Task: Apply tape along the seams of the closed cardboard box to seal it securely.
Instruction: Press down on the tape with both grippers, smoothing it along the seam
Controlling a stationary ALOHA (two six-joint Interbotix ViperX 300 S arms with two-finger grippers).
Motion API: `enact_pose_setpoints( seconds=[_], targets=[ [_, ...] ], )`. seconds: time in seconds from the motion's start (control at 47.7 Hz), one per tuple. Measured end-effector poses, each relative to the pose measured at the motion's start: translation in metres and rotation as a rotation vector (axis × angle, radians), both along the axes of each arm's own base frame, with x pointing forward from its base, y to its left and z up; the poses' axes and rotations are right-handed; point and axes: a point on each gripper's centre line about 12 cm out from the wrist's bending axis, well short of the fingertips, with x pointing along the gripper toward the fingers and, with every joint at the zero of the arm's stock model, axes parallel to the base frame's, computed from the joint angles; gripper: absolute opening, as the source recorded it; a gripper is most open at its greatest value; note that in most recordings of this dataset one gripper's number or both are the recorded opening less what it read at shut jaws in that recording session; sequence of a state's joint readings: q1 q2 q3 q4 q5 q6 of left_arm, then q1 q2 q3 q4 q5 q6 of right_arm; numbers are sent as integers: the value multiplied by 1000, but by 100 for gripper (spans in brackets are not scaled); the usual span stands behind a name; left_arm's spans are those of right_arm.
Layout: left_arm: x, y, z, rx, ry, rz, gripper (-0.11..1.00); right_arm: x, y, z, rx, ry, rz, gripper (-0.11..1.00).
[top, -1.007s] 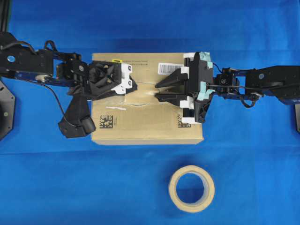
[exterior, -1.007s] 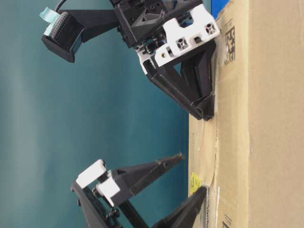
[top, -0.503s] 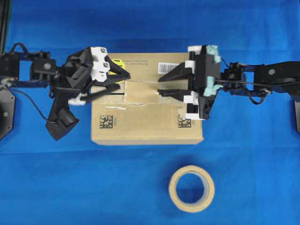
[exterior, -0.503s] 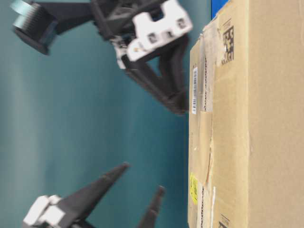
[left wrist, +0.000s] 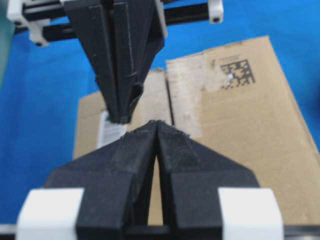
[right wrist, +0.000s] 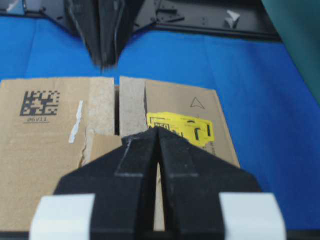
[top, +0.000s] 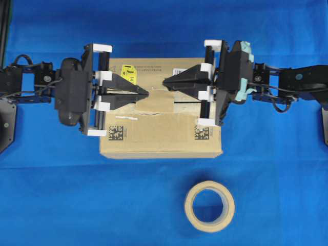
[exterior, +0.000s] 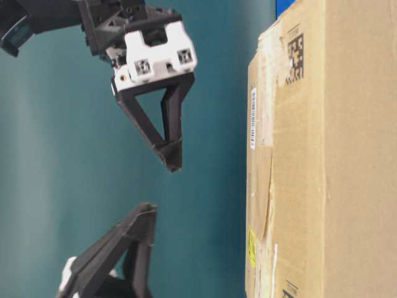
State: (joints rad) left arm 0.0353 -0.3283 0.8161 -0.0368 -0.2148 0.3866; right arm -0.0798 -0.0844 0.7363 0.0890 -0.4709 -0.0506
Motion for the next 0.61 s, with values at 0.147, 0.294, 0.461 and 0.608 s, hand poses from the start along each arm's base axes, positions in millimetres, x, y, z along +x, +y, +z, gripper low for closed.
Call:
enact_pose_setpoints(
  seconds=[0.147,0.294,0.461,0.608],
  targets=[
    [8,0,-15,-48,12,15,0,13,-1,-9,0,17,1,-1],
    [16,1,-34,-68,51,23,0,26,-2,-17,0,34,1,-1],
    [22,2,-51,-90,74,33,0,38,-4,-29,6,61,0,-1],
    [26,6,-66,-130,98,61,0,43,-4,-44,22,93,-4,-1]
  ],
)
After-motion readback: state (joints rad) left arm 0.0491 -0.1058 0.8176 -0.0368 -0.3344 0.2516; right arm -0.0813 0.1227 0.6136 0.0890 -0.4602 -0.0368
